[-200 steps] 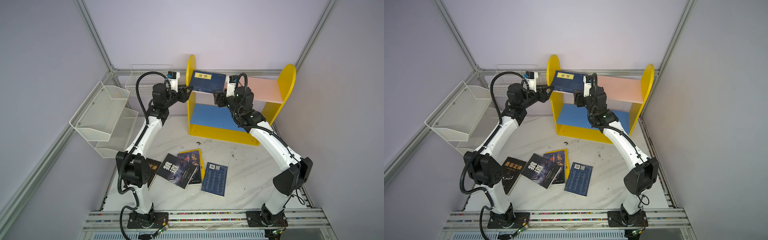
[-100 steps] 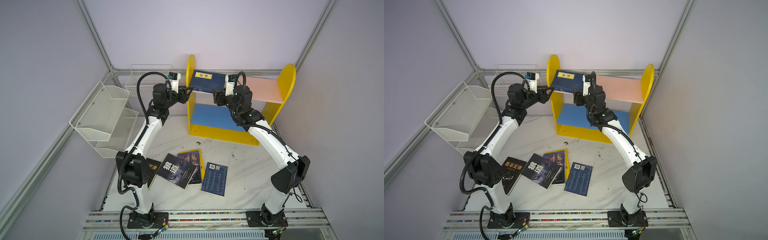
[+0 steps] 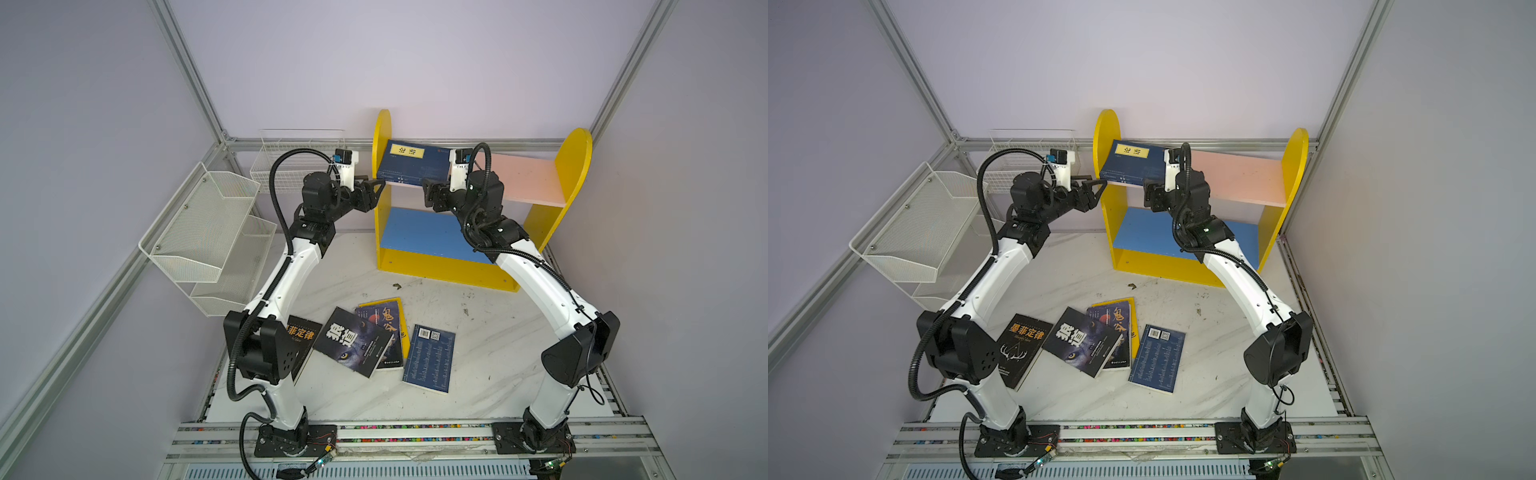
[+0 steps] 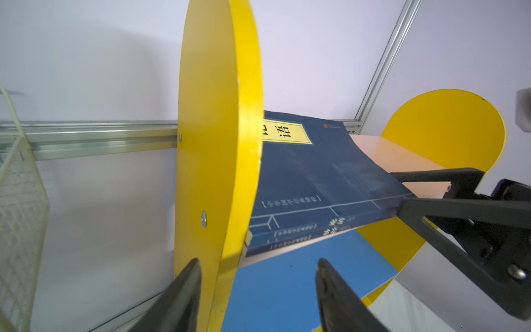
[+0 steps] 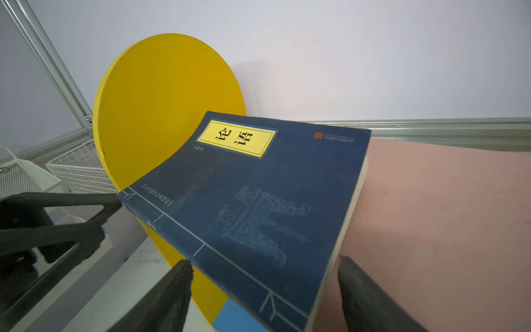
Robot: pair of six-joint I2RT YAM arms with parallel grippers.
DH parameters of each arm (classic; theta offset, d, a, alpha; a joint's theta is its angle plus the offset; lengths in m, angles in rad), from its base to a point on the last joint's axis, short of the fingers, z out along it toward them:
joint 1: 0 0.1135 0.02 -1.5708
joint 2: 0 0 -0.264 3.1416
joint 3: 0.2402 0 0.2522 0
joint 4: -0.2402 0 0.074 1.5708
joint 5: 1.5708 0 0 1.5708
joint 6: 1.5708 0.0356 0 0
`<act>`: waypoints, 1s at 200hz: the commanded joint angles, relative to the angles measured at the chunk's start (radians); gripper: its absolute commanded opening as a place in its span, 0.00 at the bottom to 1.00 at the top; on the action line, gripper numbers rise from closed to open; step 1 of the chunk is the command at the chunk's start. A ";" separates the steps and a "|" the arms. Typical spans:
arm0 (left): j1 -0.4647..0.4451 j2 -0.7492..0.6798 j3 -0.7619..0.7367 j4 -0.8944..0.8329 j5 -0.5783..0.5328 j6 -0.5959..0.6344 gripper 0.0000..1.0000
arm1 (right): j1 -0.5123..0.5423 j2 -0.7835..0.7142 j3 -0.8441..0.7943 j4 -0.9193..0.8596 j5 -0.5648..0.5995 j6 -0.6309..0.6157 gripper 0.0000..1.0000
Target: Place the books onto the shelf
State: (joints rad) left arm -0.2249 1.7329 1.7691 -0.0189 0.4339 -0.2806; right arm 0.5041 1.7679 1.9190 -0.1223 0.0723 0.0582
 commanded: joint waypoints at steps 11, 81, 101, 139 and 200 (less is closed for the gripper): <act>-0.007 -0.210 -0.200 0.016 0.032 -0.069 0.87 | 0.004 -0.162 -0.060 -0.143 0.073 0.032 0.84; -0.164 -0.297 -0.399 -0.500 0.075 0.043 1.00 | 0.163 -0.455 -0.624 -0.316 0.226 0.351 0.81; -0.197 -0.287 -0.453 -0.530 0.077 0.050 1.00 | 0.176 -0.513 -0.815 -0.292 0.191 0.452 0.80; -0.247 -0.226 -0.512 -0.529 0.134 0.031 1.00 | 0.185 -0.669 -1.134 -0.153 0.100 0.633 0.78; -0.389 -0.024 -0.503 -0.538 0.102 0.019 1.00 | 0.186 -0.695 -1.314 -0.171 -0.050 0.686 0.73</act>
State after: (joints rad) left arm -0.5804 1.6577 1.2835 -0.5495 0.5274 -0.2687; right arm 0.6857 1.0721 0.6559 -0.3241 0.1001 0.6933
